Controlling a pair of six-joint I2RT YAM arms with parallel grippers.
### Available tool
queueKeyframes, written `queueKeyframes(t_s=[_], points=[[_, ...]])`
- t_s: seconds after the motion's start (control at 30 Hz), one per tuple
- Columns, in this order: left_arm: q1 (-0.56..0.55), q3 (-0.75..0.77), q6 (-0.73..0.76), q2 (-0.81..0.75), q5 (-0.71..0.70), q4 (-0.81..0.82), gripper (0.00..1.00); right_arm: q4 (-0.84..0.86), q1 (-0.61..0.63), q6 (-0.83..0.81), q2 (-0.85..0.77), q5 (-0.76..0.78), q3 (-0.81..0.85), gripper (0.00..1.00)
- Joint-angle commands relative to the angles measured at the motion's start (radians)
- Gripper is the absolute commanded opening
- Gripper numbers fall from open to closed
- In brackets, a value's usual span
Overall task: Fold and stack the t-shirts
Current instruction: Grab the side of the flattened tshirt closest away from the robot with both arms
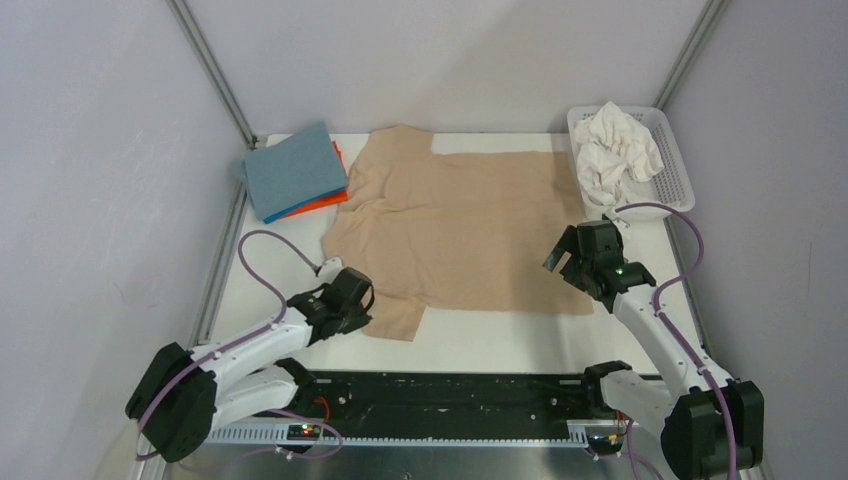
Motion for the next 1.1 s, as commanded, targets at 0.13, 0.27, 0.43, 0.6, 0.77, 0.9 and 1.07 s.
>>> queueKeyframes(t_s=[0.13, 0.27, 0.43, 0.6, 0.77, 0.9, 1.07], points=[[-0.022, -0.009, 0.039, 0.042, 0.064, -0.008, 0.0, -0.043, -0.011, -0.003, -0.014, 0.073, -0.008, 0.99], [-0.02, -0.024, 0.061, -0.014, 0.086, -0.012, 0.0, -0.128, -0.046, 0.055, -0.064, 0.154, -0.046, 0.99], [-0.022, -0.056, 0.077, -0.077, 0.148, -0.018, 0.0, -0.078, -0.195, 0.075, -0.171, 0.06, -0.188, 0.96], [-0.022, -0.077, 0.076, -0.11, 0.199, -0.018, 0.0, -0.007, -0.299, 0.073, -0.196, -0.059, -0.281, 0.81], [-0.022, -0.1, 0.071, -0.145, 0.243, -0.018, 0.0, 0.087, -0.331, 0.075, -0.145, -0.136, -0.327, 0.69], [-0.023, -0.121, 0.066, -0.169, 0.273, -0.021, 0.0, 0.126, -0.332, 0.073, -0.086, -0.162, -0.332, 0.52], [-0.023, -0.135, 0.062, -0.193, 0.329, -0.036, 0.0, 0.118, -0.332, 0.068, -0.096, -0.168, -0.336, 0.16]])
